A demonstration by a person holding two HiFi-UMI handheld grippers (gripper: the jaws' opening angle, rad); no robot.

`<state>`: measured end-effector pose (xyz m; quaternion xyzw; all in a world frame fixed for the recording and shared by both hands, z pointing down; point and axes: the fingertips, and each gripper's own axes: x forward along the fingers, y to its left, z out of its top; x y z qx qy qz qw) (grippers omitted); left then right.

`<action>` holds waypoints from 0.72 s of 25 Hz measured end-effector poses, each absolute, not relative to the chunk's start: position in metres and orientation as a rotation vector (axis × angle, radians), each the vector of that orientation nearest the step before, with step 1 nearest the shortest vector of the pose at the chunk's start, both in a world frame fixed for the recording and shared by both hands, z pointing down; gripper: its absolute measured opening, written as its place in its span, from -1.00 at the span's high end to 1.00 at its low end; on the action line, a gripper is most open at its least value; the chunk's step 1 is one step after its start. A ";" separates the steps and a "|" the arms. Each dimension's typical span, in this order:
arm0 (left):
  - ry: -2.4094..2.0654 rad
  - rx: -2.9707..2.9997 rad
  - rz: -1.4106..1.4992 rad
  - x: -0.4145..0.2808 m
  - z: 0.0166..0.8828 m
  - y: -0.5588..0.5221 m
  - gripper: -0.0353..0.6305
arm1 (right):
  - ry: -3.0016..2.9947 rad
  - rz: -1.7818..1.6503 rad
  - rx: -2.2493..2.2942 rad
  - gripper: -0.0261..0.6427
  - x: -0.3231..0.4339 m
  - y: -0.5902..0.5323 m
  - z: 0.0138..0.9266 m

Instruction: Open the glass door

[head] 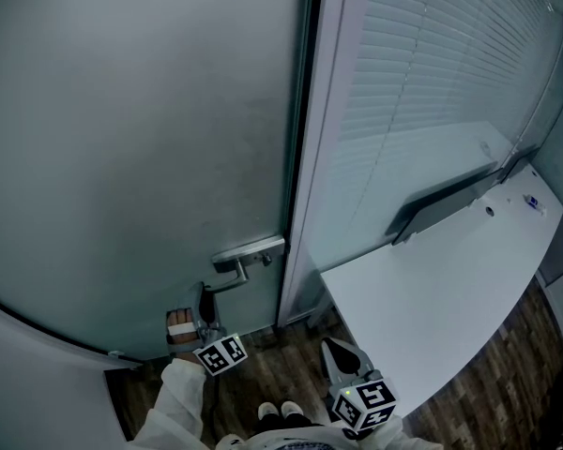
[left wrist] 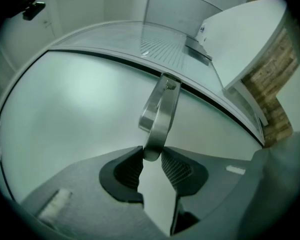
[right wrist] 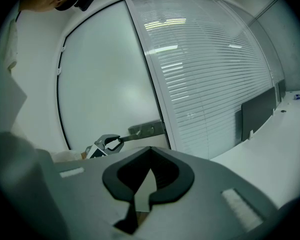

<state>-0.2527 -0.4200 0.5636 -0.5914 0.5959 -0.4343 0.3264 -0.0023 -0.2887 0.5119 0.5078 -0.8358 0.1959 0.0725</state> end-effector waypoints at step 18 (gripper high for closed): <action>2.022 -1.728 -0.906 -0.248 0.601 -0.413 0.56 | -2.517 0.612 1.456 0.91 -0.002 -0.284 0.520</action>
